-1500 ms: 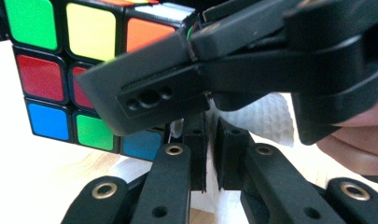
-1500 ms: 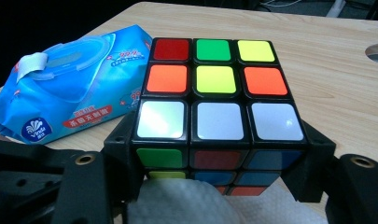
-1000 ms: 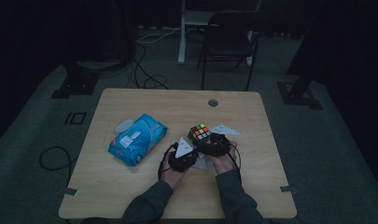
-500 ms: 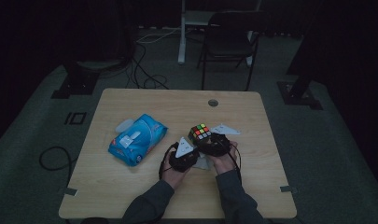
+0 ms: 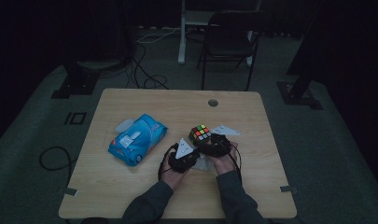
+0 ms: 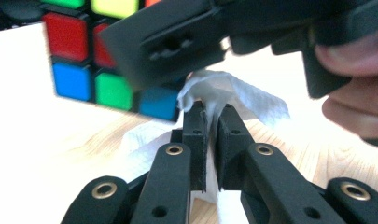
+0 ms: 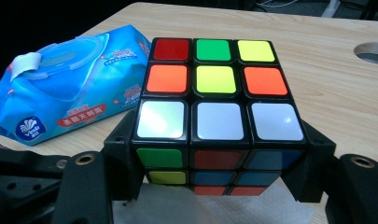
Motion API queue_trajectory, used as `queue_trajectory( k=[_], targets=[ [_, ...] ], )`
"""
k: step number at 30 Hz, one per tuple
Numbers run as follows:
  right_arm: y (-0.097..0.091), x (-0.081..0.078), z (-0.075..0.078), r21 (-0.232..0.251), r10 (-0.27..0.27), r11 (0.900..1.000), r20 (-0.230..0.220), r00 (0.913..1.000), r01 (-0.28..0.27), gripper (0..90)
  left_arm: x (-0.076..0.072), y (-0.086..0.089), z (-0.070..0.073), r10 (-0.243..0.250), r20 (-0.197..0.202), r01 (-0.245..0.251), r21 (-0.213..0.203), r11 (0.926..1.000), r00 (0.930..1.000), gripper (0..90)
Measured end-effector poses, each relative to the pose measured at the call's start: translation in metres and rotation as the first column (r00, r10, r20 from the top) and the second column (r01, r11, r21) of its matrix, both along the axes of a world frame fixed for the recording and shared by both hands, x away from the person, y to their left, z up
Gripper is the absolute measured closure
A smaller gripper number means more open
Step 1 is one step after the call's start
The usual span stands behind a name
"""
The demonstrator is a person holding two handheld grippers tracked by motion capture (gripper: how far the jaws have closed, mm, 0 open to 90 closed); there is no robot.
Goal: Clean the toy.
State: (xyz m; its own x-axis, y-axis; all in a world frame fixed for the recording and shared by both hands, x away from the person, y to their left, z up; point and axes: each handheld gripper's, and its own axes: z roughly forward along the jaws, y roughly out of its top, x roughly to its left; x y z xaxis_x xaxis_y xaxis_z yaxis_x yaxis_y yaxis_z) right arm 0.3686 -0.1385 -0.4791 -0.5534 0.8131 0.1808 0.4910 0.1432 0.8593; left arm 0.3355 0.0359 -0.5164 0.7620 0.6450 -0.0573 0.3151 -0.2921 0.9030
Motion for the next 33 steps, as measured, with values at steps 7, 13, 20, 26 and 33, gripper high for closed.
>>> queue_trajectory(
  k=[7,13,20,26,33],
  targets=[
    [-0.007,0.0,-0.002,-0.003,-0.011,0.9999,-0.001,0.9999,0.011,34.3,-0.002,0.011,0.002,0.016,0.01,-0.016,0.015,0.9998,0.9998,85.3],
    [-0.009,0.0,-0.003,-0.006,-0.014,0.9999,-0.005,0.9999,0.014,34.3,-0.002,0.02,0.004,0.04,0.009,-0.04,0.017,0.999,0.9992,85.3],
    [-0.012,-0.001,-0.003,-0.013,-0.014,0.9998,-0.004,0.9999,0.014,34.4,-0.001,0.029,0.006,0.059,0.006,-0.059,0.018,0.9981,0.9983,85.4],
    [-0.013,-0.001,-0.003,-0.023,-0.01,0.9997,-0.003,0.9999,0.01,34.3,0.0,0.035,0.007,0.072,0.006,-0.072,0.016,0.9973,0.9974,85.4],
    [-0.015,-0.003,-0.003,-0.042,-0.004,0.9991,-0.003,1.0,0.003,34.4,0.001,0.043,0.007,0.088,0.001,-0.088,0.023,0.9959,0.9962,85.3]
  ],
)
